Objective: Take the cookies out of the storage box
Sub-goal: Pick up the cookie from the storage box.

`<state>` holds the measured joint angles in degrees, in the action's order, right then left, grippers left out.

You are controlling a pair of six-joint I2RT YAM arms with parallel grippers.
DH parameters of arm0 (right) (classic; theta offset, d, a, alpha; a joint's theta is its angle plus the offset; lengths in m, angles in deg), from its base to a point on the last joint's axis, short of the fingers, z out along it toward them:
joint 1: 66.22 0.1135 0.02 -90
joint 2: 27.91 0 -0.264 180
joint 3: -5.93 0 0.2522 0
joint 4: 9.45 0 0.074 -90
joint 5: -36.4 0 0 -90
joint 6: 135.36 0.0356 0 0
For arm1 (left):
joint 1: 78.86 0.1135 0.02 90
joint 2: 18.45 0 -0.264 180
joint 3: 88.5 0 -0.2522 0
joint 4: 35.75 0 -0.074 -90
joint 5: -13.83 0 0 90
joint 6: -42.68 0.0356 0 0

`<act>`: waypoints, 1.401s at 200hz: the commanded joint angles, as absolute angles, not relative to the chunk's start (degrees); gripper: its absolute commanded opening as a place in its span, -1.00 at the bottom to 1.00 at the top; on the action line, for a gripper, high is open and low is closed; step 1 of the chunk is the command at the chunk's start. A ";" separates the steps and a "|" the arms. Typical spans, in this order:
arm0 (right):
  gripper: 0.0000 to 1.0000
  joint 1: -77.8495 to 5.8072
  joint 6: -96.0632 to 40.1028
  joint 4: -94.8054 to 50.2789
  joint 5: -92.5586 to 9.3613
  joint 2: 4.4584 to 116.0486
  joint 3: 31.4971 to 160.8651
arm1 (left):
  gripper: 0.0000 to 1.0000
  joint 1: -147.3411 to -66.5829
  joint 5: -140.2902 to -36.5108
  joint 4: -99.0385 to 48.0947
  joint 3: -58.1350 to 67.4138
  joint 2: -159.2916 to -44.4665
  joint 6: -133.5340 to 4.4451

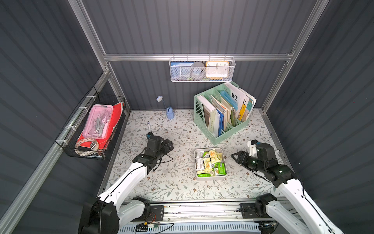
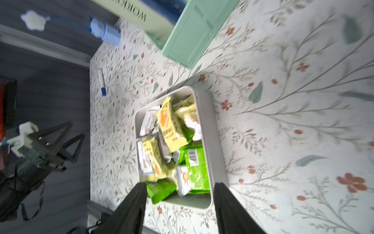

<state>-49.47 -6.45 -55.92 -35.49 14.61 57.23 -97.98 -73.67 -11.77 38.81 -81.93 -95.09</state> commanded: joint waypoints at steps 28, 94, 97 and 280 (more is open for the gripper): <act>0.12 -41.14 -10.71 -55.93 -30.29 21.55 60.98 | 0.60 -108.46 -74.19 -14.57 39.69 -82.77 -102.40; 0.10 -37.26 -13.26 -44.26 -26.94 38.34 63.10 | 0.28 -121.95 -67.35 -15.25 35.39 -93.22 -107.26; 0.10 -37.15 -13.36 -44.13 -26.85 39.41 63.54 | 0.27 -122.26 -66.98 -15.53 35.45 -93.24 -107.53; -0.37 -33.01 -15.16 -40.61 -30.90 55.85 68.80 | 0.13 -123.34 -62.27 -16.68 36.79 -90.91 -115.29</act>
